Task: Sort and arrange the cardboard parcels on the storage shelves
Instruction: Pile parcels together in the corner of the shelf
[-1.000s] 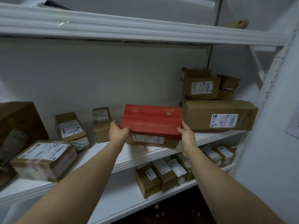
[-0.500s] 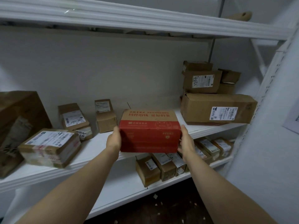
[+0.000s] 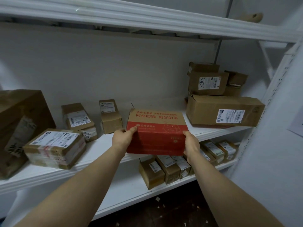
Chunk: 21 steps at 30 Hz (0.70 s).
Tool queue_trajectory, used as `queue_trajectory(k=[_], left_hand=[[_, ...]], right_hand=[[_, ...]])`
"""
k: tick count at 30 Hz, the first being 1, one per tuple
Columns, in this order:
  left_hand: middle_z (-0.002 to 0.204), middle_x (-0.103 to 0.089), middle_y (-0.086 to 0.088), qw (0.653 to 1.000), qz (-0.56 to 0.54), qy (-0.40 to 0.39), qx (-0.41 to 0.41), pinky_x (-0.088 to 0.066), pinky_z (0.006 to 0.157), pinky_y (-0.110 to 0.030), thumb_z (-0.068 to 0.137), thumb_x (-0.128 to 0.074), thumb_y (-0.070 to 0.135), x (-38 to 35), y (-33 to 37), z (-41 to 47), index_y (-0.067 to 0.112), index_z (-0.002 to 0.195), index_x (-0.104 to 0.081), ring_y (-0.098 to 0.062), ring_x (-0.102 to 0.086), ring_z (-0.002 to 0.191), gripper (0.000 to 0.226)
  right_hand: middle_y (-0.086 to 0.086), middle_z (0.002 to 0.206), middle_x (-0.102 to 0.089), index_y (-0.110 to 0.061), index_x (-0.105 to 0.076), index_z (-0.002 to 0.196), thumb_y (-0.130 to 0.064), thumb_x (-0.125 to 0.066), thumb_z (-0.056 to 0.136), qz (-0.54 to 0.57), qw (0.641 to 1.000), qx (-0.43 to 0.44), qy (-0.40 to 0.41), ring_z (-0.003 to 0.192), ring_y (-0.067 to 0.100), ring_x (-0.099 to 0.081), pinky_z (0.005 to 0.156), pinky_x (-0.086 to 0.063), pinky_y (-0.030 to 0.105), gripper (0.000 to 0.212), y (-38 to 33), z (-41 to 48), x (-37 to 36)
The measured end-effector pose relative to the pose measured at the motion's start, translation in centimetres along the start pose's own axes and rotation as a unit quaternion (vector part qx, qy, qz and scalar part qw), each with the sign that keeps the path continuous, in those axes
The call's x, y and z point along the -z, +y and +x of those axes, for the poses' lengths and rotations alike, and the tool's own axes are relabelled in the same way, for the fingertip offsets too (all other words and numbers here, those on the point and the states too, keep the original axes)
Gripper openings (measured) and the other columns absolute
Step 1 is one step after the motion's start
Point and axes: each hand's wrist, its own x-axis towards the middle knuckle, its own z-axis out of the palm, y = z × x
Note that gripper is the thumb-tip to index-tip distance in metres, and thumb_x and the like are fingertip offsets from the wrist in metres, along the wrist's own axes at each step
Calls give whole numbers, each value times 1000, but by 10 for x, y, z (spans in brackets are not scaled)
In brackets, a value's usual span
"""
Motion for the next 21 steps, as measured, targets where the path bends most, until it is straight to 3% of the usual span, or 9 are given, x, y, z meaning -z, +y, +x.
queue_trajectory(k=[3,6,9,11,13,15,18,21], left_hand=[[109,-61,-7,1000,-12,8,-13,-47,93,-41,84,-64,42,0,-1,-1,11,114,-53,-25,-57,101,44],[92,-60,-3,998,-43,28,-19,-47,87,-40,83,-61,55,4,4,0,14,93,-48,-23,-58,91,44],[86,-61,-2,998,-35,51,-28,-47,82,-38,81,-61,56,9,9,3,15,82,-47,-24,-60,89,43],[107,-65,-3,997,-1,46,-57,-48,90,-38,81,-62,53,12,11,4,17,103,-55,-23,-60,100,42],[130,-56,0,996,19,12,-84,-44,100,-43,79,-57,51,14,14,5,29,135,-45,-23,-56,114,62],[130,-55,0,996,4,-17,-87,-45,98,-41,80,-52,48,13,18,5,34,140,-41,-22,-56,113,62],[112,-61,-4,993,-8,5,-116,-45,83,-33,91,-49,31,12,28,4,17,118,-58,-20,-56,99,31],[89,-59,-3,987,-20,29,-158,-40,71,-32,91,-45,29,10,37,2,12,86,-57,-21,-54,87,22]], right_hand=[[12,104,-66,-20,-60,97,-31,-49,92,42,999,-10,5,98,28,-64,93,-52,49,16,3,2,0],[14,105,-66,-13,-60,113,-23,-47,92,83,996,-20,0,99,28,-64,93,-52,47,26,6,5,0],[15,105,-64,-13,-58,110,-16,-43,91,103,994,-32,0,101,29,-62,96,-50,47,24,7,5,-1],[15,104,-63,-13,-57,104,-10,-41,87,116,993,-36,4,101,29,-60,98,-47,47,23,7,6,-4],[14,99,-60,-11,-56,107,-2,-36,83,121,992,-27,0,92,26,-58,93,-48,45,33,6,7,-6],[13,94,-60,-9,-55,117,3,-32,79,106,994,-16,0,85,24,-57,91,-47,47,47,5,8,-7],[11,94,-63,-17,-55,121,6,-28,81,88,996,-10,11,85,23,-59,91,-50,49,54,4,9,-5],[5,93,-66,-28,-55,117,6,-24,91,78,997,-16,25,82,20,-62,74,-53,37,53,1,6,-2]])
